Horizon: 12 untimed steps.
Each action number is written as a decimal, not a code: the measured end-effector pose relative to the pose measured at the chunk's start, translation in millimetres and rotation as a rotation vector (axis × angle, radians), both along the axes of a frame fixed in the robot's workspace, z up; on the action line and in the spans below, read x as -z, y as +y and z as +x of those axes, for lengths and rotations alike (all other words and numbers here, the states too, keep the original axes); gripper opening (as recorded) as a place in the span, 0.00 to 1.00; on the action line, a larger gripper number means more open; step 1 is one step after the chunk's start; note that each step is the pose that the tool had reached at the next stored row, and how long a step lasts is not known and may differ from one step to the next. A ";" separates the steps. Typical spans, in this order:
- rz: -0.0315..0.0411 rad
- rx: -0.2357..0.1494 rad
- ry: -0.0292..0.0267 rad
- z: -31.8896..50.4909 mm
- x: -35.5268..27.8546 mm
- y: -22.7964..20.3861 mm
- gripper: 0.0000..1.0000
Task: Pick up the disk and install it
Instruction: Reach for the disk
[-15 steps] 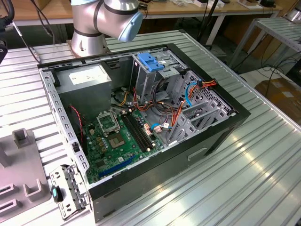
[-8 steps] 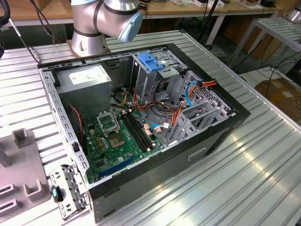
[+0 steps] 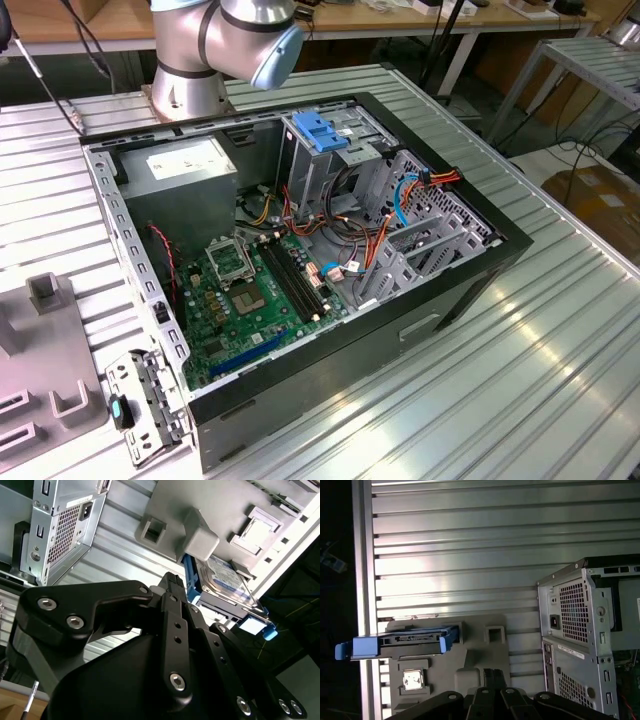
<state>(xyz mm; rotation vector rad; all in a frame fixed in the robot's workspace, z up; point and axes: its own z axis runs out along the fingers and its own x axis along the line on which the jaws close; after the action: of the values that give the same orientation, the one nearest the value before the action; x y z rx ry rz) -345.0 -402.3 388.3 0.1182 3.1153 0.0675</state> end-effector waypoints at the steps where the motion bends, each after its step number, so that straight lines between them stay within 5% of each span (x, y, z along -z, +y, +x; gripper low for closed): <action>1: 0.0000 0.000 0.0000 -0.6 0.0 0.0 0.11; 12: 0.0000 0.000 0.0000 -8.9 0.1 -0.1 0.11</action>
<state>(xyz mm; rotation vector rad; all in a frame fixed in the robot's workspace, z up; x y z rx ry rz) -353.9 -402.4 388.2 0.1182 3.1153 0.0675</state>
